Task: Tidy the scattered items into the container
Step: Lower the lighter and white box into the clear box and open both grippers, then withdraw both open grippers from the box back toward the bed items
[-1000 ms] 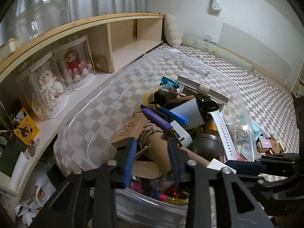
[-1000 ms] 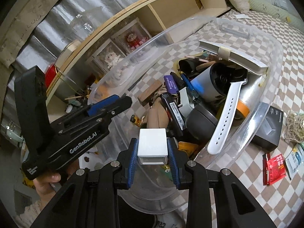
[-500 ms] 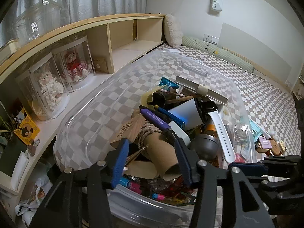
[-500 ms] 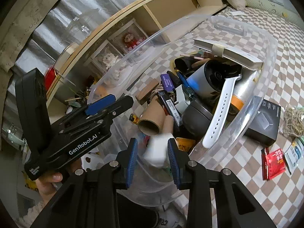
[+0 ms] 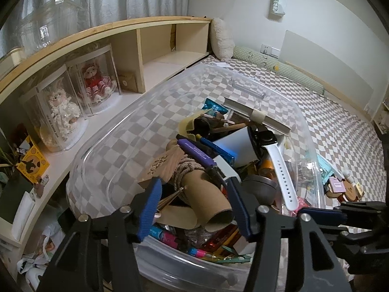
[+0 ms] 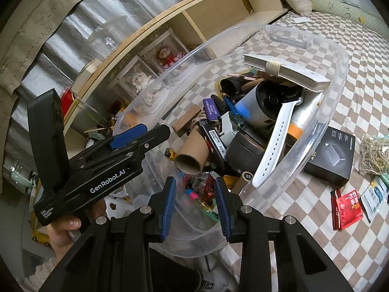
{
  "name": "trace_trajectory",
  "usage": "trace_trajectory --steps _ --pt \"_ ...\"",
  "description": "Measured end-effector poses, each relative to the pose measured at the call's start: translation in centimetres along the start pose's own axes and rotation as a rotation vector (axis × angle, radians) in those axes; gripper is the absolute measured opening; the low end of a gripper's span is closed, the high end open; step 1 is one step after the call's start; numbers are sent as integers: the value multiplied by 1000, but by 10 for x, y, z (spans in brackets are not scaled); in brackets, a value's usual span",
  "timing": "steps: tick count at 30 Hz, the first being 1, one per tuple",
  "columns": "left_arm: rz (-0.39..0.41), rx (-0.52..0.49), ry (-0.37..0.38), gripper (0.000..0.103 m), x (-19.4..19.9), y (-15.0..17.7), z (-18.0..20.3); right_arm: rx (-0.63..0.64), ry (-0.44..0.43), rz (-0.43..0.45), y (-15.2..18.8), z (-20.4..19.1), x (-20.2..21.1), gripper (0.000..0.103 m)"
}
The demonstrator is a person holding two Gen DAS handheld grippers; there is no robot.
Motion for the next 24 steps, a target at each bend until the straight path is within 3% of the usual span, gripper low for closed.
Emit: trace_trajectory --steps 2,4,8,10,16,24 --pt "2 1 5 63 0 0 1 29 13 19 1 -2 2 33" --pt "8 -1 -6 78 0 0 1 62 28 41 3 -5 5 33" --pt "21 33 20 92 2 -2 -2 120 66 104 5 -9 16 84" --pt "23 35 21 95 3 -2 -2 165 99 134 7 -13 23 97" --pt "22 24 19 103 3 -3 3 204 182 162 13 -7 32 103" --pt "28 6 22 103 6 -4 15 154 238 196 19 16 48 103"
Point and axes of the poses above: each gripper's, at about its wrist camera, not at the fingertips, and x roughly against the way its jaws point, z to its right, y to its underside, the point moved 1 cm from there along -x, roughly the way its jaws point, and after that the axes turned 1 degree about -y, right-handed, at the moved point
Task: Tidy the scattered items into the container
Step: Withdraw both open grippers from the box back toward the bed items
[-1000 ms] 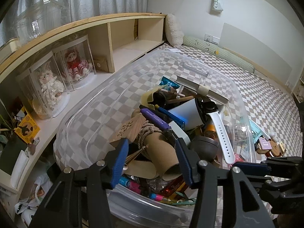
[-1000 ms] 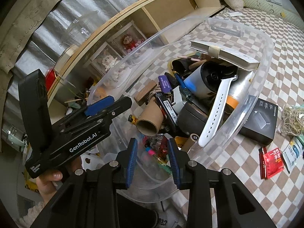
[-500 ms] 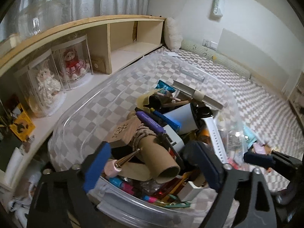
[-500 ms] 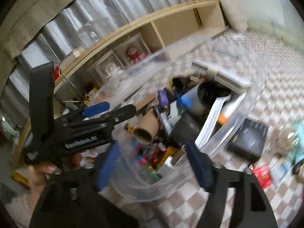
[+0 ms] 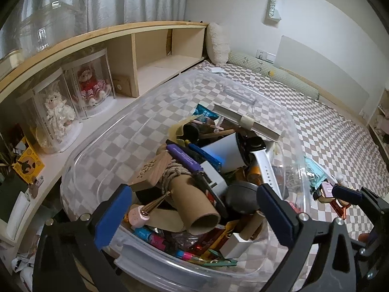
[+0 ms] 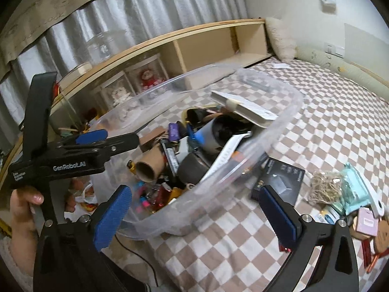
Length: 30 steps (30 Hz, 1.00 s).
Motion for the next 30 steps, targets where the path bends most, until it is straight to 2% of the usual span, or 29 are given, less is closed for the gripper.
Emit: trace_trajectory --steps 5,14,30 --pt "5 -18 17 103 2 -1 13 -20 27 16 2 10 10 103" --pt "35 -85 60 103 11 -6 54 -117 107 121 4 45 37 103" --pt "59 -178 141 103 22 -6 125 -205 248 156 24 101 81 103"
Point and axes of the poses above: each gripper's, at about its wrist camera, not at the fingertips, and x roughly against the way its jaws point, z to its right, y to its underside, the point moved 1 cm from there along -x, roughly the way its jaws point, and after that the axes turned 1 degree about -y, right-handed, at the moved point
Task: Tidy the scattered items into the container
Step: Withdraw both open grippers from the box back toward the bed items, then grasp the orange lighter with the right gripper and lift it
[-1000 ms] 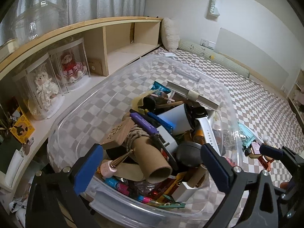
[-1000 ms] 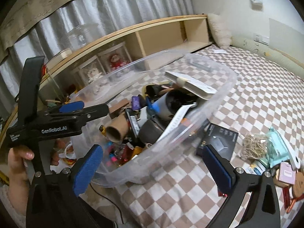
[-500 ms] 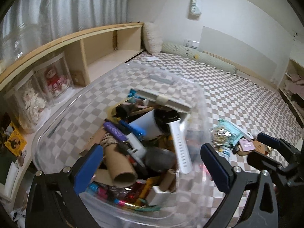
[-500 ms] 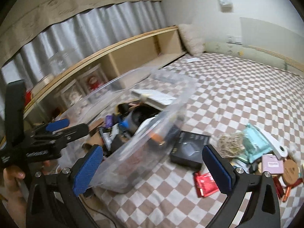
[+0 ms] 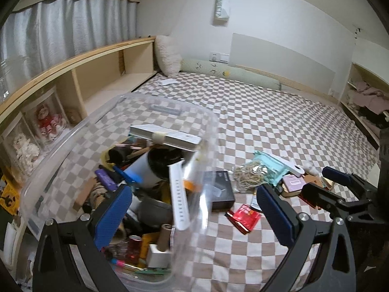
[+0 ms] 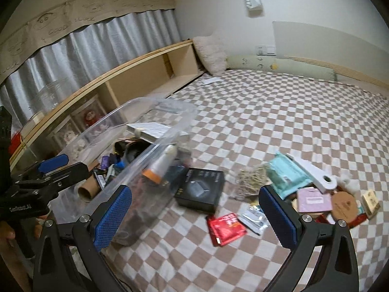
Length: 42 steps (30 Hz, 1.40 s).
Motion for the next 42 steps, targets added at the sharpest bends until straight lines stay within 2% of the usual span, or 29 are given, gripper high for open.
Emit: trace_trajectory --steps 13,20,27,38,42 --pt "-16 -113 29 103 -8 3 66 -78 101 32 14 55 31 103" --pt "-39 -154 44 103 -17 8 95 -63 169 21 25 76 40 103" --pt "-108 -172 91 103 -33 15 119 -89 211 -12 37 98 44 103" --pt "-223 -257 105 103 -75 26 150 -136 285 -53 49 135 46 103" --pt "-269 -298 113 103 -93 26 162 -190 303 -60 52 151 44 103"
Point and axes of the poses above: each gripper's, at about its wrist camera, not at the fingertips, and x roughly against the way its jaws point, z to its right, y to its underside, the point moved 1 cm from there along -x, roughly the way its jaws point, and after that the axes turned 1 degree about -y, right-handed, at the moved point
